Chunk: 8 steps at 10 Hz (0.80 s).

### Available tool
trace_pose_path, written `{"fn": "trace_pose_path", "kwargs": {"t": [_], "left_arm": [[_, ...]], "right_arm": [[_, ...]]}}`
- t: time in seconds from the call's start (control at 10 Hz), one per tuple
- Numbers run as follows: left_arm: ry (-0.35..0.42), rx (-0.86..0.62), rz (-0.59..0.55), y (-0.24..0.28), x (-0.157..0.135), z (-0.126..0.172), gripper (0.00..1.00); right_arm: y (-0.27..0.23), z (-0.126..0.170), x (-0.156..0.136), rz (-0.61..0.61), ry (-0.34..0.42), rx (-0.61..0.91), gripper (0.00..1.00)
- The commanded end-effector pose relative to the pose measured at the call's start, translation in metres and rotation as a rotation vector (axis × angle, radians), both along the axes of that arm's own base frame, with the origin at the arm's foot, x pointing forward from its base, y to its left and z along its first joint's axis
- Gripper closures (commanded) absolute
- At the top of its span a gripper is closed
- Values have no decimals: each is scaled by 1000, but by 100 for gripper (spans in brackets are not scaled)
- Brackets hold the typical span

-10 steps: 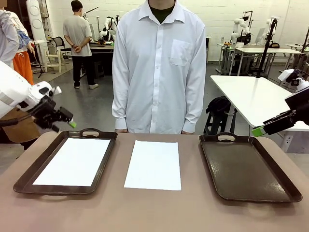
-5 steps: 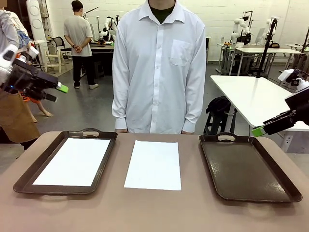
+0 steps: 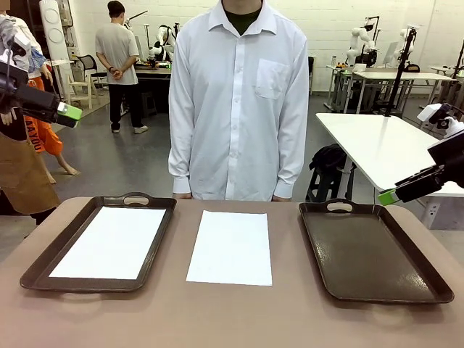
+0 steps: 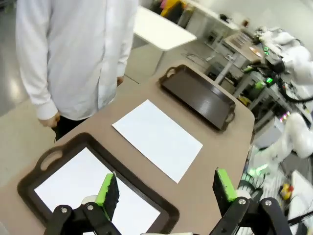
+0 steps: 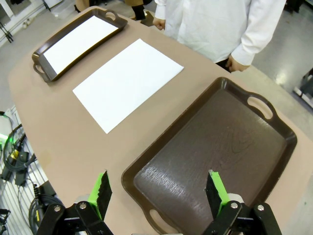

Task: Sort the A4 documents.
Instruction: Receive the A4 Paper.

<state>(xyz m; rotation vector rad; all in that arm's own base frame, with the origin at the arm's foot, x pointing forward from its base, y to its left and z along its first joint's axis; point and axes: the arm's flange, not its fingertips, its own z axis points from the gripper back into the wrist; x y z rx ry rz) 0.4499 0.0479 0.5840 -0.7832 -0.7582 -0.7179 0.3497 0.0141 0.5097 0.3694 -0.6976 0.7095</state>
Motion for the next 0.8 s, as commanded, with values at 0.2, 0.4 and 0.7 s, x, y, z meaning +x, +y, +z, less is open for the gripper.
{"fn": "trace_pose_path", "kwargs": {"t": [0.2,0.4,0.7], "left_arm": [[-86,106,-120,-11,-22,1,0],[-7,248,-143,-23,-26,0,0],[34,295,-237,-50,-31,9,0]], "right_arm": [[-1,-3,2,15,2,16,0],[-1,-3,2,15,2,16,0],[-1,-3,2,15,2,16,0]]}}
